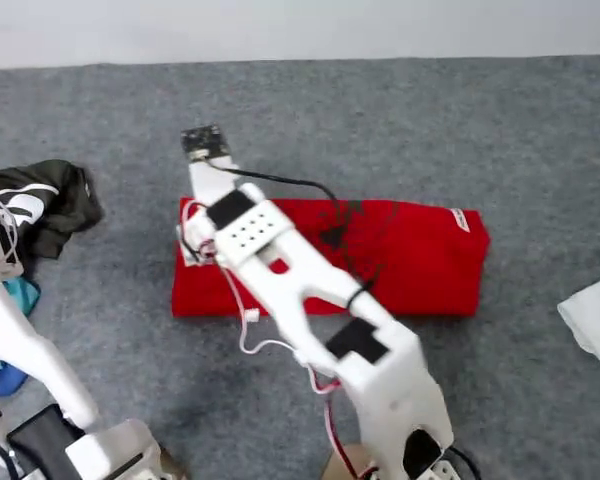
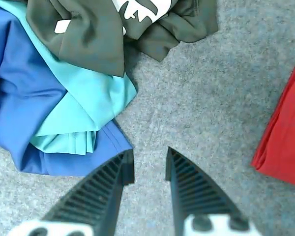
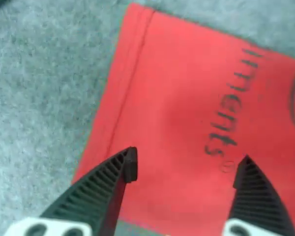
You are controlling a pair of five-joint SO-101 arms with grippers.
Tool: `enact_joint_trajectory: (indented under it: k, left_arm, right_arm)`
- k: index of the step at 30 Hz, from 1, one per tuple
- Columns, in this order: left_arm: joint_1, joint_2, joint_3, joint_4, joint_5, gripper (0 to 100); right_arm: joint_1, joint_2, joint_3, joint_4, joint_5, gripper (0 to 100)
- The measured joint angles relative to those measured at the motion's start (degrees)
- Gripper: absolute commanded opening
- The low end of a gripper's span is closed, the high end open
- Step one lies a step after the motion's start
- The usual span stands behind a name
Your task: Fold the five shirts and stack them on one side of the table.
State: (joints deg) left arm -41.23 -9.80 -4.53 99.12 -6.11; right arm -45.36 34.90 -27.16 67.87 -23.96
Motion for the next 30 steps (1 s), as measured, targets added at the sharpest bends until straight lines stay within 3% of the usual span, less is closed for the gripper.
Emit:
enact_joint_trajectory:
  k: [14, 30]
  left_arm:
    - [0.0, -0.2, 0.0, 0.0, 0.0, 11]
    - [0.0, -0.2, 6.2, -1.5, 0.0, 11]
  right_arm:
    - [-3.7, 26.2, -39.6, 14.4, -1.3, 32.5]
    - [-3.7, 34.7, -45.1, 20.9, -2.1, 31.7]
